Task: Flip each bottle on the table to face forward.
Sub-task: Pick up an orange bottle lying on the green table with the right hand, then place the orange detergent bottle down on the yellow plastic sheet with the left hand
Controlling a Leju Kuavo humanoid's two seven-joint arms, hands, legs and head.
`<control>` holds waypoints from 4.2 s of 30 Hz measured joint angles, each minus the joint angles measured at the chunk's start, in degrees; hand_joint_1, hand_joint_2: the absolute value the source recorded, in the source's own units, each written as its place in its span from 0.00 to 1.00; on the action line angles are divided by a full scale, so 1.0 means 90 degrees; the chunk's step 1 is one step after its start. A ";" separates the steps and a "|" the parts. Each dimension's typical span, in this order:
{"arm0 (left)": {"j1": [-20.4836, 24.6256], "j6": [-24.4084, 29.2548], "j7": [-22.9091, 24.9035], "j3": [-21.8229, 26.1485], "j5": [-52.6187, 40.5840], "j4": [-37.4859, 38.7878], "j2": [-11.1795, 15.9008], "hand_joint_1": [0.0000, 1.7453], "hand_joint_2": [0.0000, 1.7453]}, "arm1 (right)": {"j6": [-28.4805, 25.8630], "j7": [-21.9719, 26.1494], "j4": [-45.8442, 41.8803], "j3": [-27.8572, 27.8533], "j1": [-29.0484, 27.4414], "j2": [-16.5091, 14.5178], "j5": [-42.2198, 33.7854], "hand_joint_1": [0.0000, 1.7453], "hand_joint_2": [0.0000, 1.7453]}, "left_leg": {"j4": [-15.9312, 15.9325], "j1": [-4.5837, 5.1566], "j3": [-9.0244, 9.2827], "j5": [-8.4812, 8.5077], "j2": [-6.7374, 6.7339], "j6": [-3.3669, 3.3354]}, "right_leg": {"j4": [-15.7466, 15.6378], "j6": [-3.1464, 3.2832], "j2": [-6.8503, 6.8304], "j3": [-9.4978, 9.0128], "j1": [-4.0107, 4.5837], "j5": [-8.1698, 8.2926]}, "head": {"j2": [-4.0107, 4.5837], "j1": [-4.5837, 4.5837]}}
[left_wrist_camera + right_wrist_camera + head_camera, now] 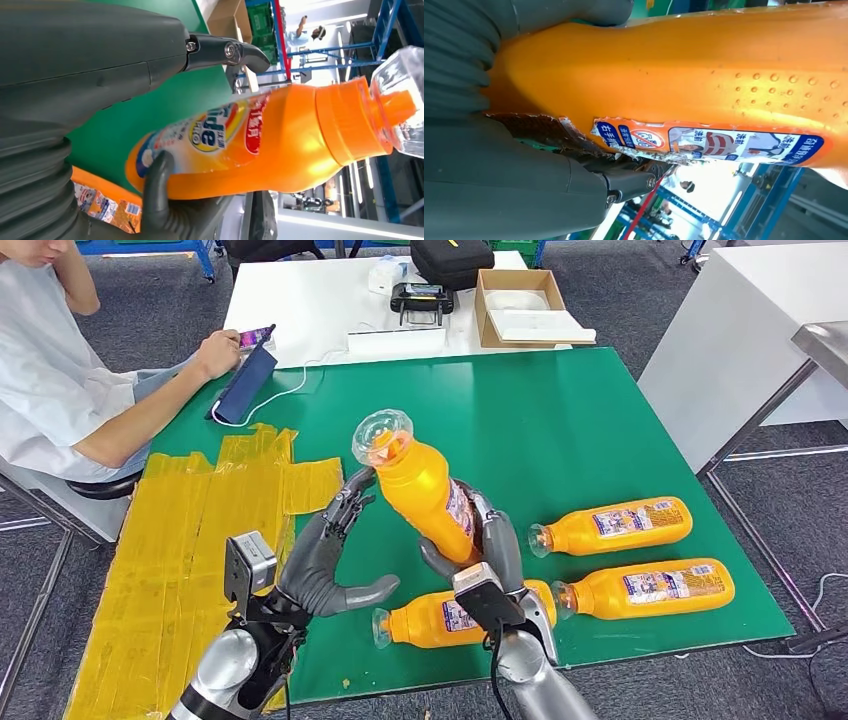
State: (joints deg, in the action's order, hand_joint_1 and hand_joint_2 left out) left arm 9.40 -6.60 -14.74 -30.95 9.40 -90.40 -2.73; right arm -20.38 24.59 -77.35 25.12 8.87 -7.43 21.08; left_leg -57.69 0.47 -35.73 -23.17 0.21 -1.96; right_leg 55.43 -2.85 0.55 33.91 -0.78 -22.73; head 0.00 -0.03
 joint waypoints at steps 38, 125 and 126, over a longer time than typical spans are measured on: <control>0.0202 0.0004 -0.0003 0.0012 0.0510 0.0260 0.0014 1.00 1.00 | 0.0058 -0.0041 0.1009 0.1362 0.0420 -0.0156 0.0517 1.00 1.00 | 0.0000 0.0000 -0.0001 0.0001 0.0000 0.0000 | 0.0001 0.0000 0.0000 0.0002 0.0000 0.0000 | 0.0000 0.0001; 0.2689 0.2052 0.3152 0.0566 -0.8627 0.5741 0.0067 0.00 1.00 | -0.0200 -0.0126 -0.2904 -0.0124 -0.1056 0.0503 0.0395 0.00 1.00 | 0.0000 -0.0001 -0.0038 0.0046 -0.0001 0.0003 | 0.0001 0.0010 0.0002 0.0040 0.0001 0.0047 | 0.0000 0.0001; 0.2694 0.2047 0.3139 0.0594 -0.8618 0.5758 0.0066 0.00 1.00 | -0.0197 -0.0130 -0.2882 -0.0124 -0.1055 0.0512 0.0404 0.00 1.00 | 0.0000 -0.0001 -0.0038 0.0046 -0.0001 0.0003 | 0.0001 0.0010 0.0002 0.0040 0.0001 0.0047 | 0.0000 0.0001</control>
State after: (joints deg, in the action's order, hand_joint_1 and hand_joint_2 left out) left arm 33.64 11.82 13.52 -25.61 -68.17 -38.58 -2.13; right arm -22.15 23.42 -103.29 24.00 -0.63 -2.82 24.71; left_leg -57.69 0.46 -36.07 -22.76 0.19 -1.94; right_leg 55.44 -2.77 0.57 34.27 -0.77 -22.31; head 0.00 -0.02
